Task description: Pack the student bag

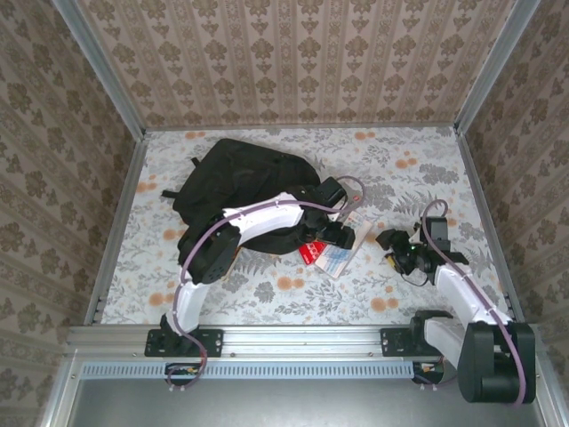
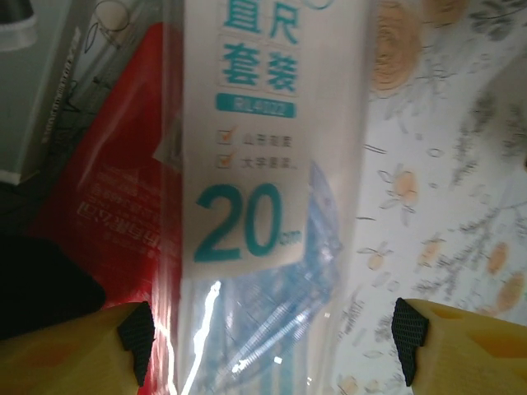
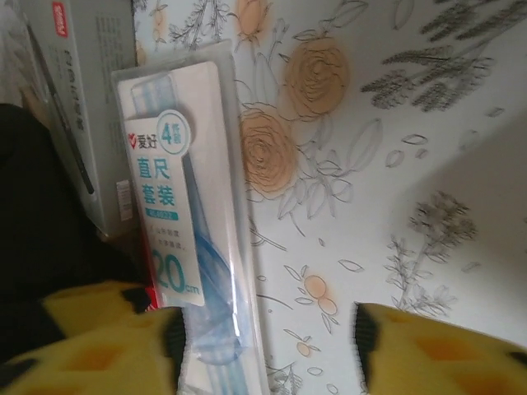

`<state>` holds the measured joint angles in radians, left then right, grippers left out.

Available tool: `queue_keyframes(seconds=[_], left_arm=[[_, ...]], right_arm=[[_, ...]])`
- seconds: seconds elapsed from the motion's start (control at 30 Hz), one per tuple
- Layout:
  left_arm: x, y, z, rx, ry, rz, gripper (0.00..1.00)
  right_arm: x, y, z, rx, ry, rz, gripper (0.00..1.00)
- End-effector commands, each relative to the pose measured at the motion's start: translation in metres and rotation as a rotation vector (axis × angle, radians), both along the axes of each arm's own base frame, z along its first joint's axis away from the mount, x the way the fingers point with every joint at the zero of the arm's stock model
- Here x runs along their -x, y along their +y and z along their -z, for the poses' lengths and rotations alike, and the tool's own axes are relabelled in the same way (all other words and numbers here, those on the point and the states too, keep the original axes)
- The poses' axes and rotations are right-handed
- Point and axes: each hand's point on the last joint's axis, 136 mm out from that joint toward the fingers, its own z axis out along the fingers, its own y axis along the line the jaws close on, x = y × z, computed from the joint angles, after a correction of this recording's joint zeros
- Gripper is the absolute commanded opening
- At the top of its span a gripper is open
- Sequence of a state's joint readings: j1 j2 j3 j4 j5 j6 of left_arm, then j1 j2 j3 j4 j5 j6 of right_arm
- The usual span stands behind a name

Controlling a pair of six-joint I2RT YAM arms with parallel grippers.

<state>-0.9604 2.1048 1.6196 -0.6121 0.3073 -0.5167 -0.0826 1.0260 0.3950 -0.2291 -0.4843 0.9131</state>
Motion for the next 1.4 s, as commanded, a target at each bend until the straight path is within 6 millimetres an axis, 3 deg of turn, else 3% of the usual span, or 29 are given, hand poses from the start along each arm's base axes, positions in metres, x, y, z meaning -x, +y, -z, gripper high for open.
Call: queue_keyframes(seconds=[0.0, 0.43, 0.77, 1.07, 1.37], left_arm=[[-0.015, 0.003, 0.006, -0.032, -0.034, -0.026, 0.79], [-0.012, -0.005, 0.023, 0.020, 0.072, -0.022, 0.77], [-0.007, -0.018, 0.009, 0.129, 0.138, 0.001, 0.70], [-0.009, -0.028, -0.016, 0.266, 0.176, -0.016, 0.50], [-0.011, -0.026, -0.019, 0.277, 0.180, -0.032, 0.18]], right_arm=[[-0.018, 0.010, -0.012, -0.086, -0.067, -0.012, 0.44], [-0.045, 0.032, 0.019, -0.070, 0.009, -0.061, 0.34], [-0.049, 0.046, 0.052, -0.086, 0.072, -0.068, 0.26], [-0.049, 0.048, 0.062, -0.089, 0.088, -0.071, 0.26], [-0.047, 0.047, 0.062, -0.083, 0.090, -0.068, 0.25]])
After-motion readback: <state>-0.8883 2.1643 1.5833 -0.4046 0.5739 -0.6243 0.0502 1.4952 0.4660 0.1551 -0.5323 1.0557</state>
